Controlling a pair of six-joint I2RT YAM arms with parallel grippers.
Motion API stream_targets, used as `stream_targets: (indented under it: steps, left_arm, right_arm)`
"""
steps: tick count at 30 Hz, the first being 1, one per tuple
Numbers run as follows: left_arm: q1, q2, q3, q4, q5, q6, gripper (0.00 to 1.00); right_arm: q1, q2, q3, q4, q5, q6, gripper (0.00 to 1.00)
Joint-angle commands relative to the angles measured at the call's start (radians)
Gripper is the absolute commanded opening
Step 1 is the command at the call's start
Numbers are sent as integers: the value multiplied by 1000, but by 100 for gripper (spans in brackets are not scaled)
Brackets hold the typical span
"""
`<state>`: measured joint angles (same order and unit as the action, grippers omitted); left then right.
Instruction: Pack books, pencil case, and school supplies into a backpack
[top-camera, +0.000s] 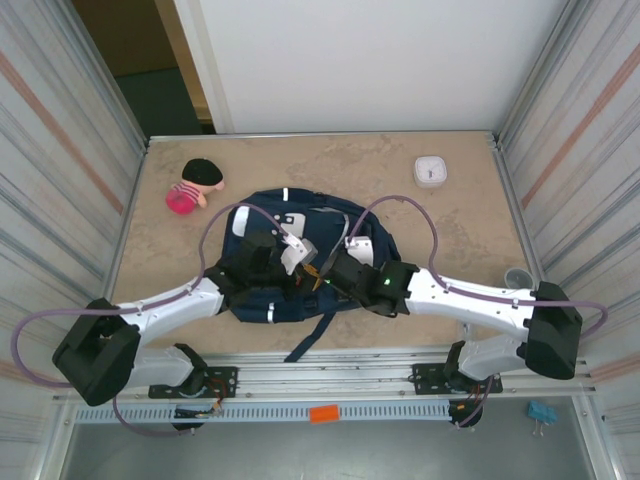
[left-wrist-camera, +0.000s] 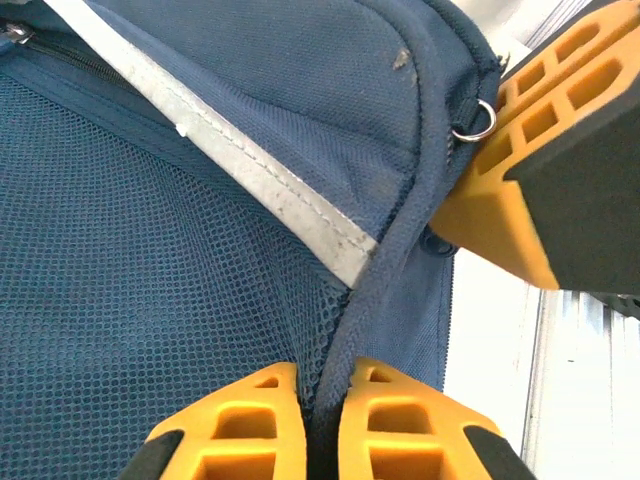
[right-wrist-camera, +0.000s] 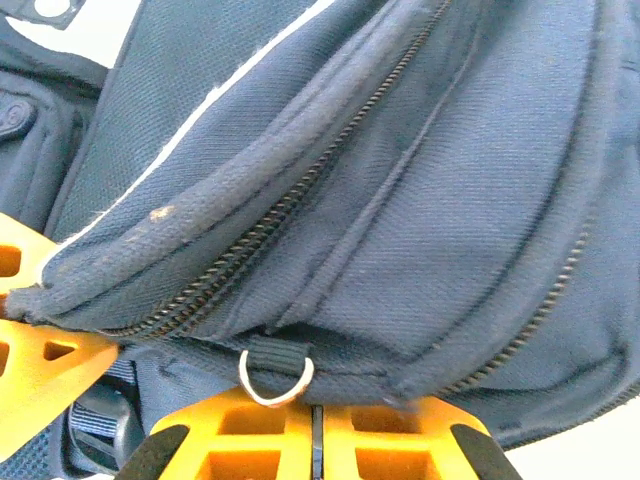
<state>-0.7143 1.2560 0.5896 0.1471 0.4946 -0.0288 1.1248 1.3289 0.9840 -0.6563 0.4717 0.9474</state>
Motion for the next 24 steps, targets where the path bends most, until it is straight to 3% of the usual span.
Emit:
stream_targets:
  steps: [1, 12, 15, 17, 19, 21, 24]
  left_arm:
    - [13, -38, 22, -111, -30, 4, 0]
    - [23, -88, 17, -189, -80, 43, 0]
    - [24, -122, 7, -201, -120, 26, 1]
    - [29, -155, -3, -197, -136, -63, 31]
    - [30, -196, -8, -213, -135, -164, 51]
    - [30, -258, -10, -259, -180, -287, 62]
    - [30, -391, -26, -392, -353, -525, 69]
  right_arm:
    - [-44, -50, 13, -165, 101, 37, 2]
    - [-280, -166, -46, -208, -75, -144, 0]
    - [-344, -187, -73, -138, -217, -277, 0]
    - [-341, -199, -118, -43, -362, -352, 0]
    - [-332, -211, -165, 26, -454, -348, 0]
    - [-326, -220, -192, 58, -478, -336, 0]
    - [-324, -222, -208, 63, -475, -326, 0]
